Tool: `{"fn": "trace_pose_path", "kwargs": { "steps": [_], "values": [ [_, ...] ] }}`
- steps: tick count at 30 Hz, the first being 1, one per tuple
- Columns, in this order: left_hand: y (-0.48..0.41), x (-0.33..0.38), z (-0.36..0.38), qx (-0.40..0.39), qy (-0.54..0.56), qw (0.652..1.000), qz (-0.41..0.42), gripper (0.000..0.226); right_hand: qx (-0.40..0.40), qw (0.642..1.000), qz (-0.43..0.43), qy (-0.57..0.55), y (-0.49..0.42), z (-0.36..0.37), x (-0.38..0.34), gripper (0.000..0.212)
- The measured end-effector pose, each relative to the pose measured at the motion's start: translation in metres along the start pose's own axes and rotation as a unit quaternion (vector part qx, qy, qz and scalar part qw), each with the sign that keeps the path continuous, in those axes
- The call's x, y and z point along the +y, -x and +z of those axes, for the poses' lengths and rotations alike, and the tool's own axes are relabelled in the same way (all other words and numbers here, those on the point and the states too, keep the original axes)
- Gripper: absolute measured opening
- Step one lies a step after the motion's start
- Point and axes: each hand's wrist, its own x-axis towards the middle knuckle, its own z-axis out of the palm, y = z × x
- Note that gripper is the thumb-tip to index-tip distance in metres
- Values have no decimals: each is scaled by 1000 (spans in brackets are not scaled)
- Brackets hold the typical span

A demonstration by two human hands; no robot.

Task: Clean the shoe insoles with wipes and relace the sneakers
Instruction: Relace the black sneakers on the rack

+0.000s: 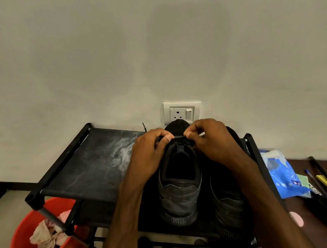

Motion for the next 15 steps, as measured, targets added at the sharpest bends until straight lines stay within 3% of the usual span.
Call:
{"fn": "trace_pose_path", "kwargs": {
  "steps": [3, 7, 9, 12, 15],
  "values": [
    [7, 12, -16, -21, 8, 998, -52, 23, -14, 1000, -21, -1, 7, -10, -6, 8],
    [26, 33, -38, -50, 36, 996, -61, 21, 22, 997, -72, 5, 30, -26, -25, 4],
    [37, 41, -48, -60, 44, 996, -50, 21, 1, 996, -90, 7, 46, -35, -34, 6],
    [51, 47, -52, -79, 39, 996, -30, 32, -39, 991, -79, 97, 62, -33, -36, 23],
    [58, 53, -42, -93, 31, 995, -9, 46, 4, 982, -73, 176, 65, -12, -33, 28]
  ]
}}
